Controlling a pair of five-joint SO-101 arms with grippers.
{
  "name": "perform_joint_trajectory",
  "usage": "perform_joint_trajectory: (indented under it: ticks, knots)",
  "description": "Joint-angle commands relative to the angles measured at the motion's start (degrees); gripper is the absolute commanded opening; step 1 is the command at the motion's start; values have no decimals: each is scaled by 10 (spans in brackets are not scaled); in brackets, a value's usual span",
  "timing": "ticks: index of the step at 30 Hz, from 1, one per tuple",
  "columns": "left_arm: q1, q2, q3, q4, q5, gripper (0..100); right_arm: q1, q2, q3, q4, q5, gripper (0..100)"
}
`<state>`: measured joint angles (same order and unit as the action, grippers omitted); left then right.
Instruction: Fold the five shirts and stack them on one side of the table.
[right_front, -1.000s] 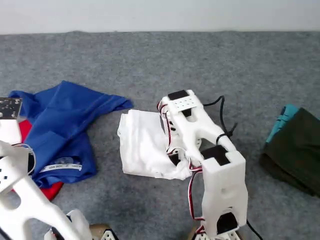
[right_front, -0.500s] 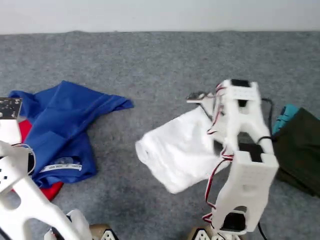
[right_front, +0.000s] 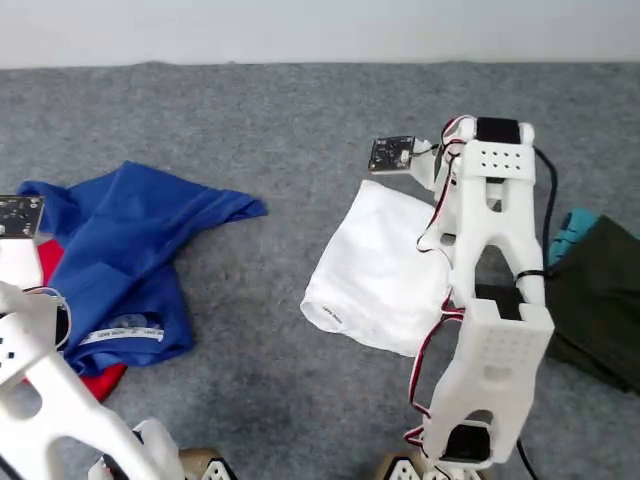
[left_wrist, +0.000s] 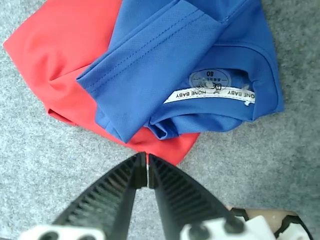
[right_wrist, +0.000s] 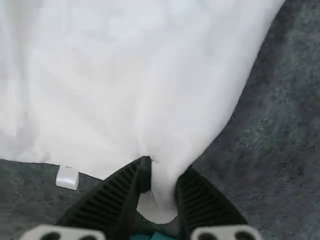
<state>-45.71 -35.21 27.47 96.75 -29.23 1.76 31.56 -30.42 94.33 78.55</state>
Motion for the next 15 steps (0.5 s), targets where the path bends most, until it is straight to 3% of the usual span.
perform_joint_trajectory:
  ticks: [1,7,11,15]
  knots:
    - [2,-12,-3,4,0,16,-14,-66,-29,15,-119,209]
    - [3,-11,-3,4,2,16,-40,-118,-29,22,-267,176]
    - [3,-11,-3,4,2,16,-90,-125,-25,33,-374,10]
    - [3,-15,8,3,3,16,-153,-96,-25,36,-474,14]
